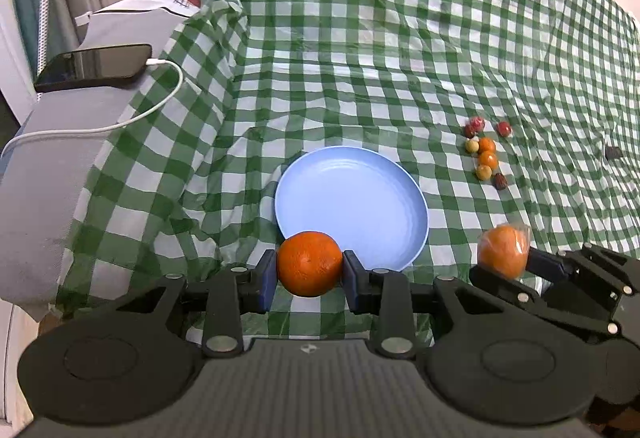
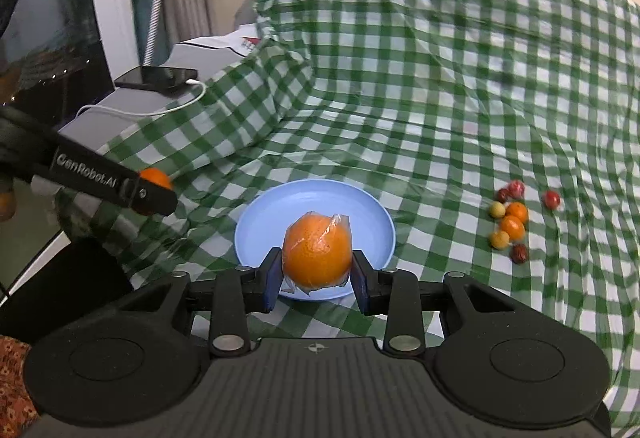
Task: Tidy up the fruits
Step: 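Carry both fruits to the blue plate and release them onto it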
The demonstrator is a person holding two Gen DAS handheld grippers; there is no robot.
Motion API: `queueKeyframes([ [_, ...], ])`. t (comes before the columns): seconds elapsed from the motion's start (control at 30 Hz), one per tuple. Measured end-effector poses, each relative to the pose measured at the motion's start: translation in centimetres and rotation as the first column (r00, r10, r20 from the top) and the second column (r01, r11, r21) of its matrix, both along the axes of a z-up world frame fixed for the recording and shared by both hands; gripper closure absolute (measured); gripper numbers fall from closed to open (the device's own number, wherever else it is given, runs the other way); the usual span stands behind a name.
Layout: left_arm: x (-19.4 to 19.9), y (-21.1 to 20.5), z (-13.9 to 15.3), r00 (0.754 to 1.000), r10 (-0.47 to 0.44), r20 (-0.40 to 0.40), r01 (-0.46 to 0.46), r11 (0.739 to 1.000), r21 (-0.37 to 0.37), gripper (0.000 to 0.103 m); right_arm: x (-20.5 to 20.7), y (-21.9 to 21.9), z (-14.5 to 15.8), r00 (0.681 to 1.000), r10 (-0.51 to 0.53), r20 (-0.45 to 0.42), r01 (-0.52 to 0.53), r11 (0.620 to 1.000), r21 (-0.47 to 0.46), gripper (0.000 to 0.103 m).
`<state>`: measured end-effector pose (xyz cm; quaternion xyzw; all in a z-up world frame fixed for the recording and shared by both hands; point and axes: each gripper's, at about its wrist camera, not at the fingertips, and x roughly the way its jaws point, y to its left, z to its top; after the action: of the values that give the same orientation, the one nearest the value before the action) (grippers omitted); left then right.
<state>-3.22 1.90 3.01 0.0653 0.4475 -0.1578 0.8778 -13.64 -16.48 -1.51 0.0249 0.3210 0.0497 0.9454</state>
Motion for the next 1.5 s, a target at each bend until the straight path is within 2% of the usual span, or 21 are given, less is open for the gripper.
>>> queueKeyframes([
  [0.43, 1.4, -0.5, -0.1, 1.0, 0.015, -0.002, -0.015, 1.0, -0.02, 0.065, 0.8, -0.3, -0.6, 1.0, 0.006, -0.028, -0.006, 1.0, 0.005, 0.065],
  [0.77, 4.6, -2.0, -0.9, 1.0, 0.016, -0.004, -0.016, 1.0, -0.007, 0.065, 3.6, 0.0, -1.5, 0.999, 0.018, -0.044, -0.018, 1.0, -0.003, 0.065],
  [1.03, 8.0, -3.8, -3.6, 0.999, 0.006, -0.034, -0.005, 1.0, 0.03, 0.066, 7.1, 0.2, -3.3, 0.996, 0.02, -0.082, -0.021, 1.0, -0.012, 0.065],
  [1.5, 12.8, -6.1, -9.2, 0.996, -0.025, -0.091, 0.035, 0.993, 0.114, 0.066, 12.1, -0.1, -8.0, 0.978, 0.032, -0.208, -0.036, 0.999, -0.015, 0.065],
])
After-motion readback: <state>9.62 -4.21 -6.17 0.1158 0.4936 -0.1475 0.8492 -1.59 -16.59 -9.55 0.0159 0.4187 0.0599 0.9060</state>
